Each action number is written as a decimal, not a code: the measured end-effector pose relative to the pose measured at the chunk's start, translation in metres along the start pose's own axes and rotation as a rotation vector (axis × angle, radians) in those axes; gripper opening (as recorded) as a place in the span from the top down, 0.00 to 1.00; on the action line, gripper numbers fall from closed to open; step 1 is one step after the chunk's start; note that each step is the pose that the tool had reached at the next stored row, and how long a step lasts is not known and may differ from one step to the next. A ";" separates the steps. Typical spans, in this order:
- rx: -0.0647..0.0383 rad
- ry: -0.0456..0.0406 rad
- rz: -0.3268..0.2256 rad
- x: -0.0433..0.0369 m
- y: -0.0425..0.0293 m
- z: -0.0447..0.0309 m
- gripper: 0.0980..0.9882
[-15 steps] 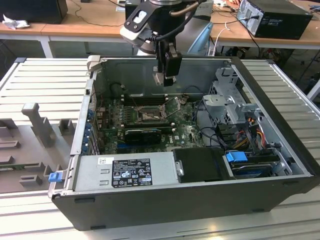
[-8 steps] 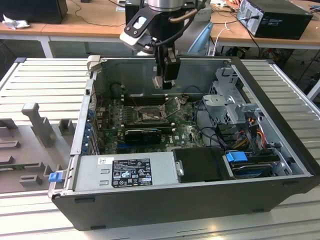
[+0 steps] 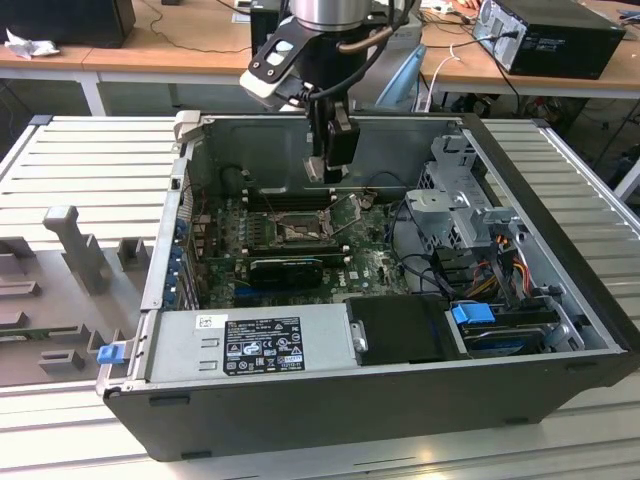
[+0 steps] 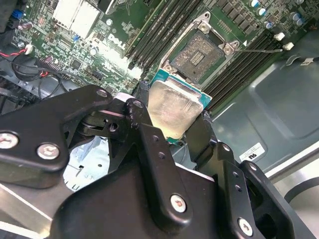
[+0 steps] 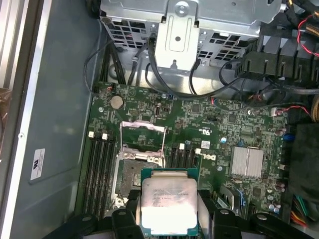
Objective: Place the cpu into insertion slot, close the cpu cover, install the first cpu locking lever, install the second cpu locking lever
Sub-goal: 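Place the cpu into insertion slot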
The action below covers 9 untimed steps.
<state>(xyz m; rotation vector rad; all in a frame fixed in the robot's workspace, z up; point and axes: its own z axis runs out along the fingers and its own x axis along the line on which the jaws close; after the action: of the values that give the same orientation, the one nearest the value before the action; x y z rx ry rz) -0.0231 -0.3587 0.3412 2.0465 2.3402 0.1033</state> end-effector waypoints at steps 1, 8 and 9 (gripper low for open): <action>0.000 0.0000 0.000 0.0000 -0.0001 0.0011 0.51; 0.000 0.0000 0.000 -0.0001 -0.0005 0.0064 0.51; 0.000 0.0001 0.000 -0.0001 -0.0006 0.0075 0.51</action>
<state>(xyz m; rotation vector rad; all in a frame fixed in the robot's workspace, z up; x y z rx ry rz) -0.0232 -0.3587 0.3338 2.0466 2.3404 0.1031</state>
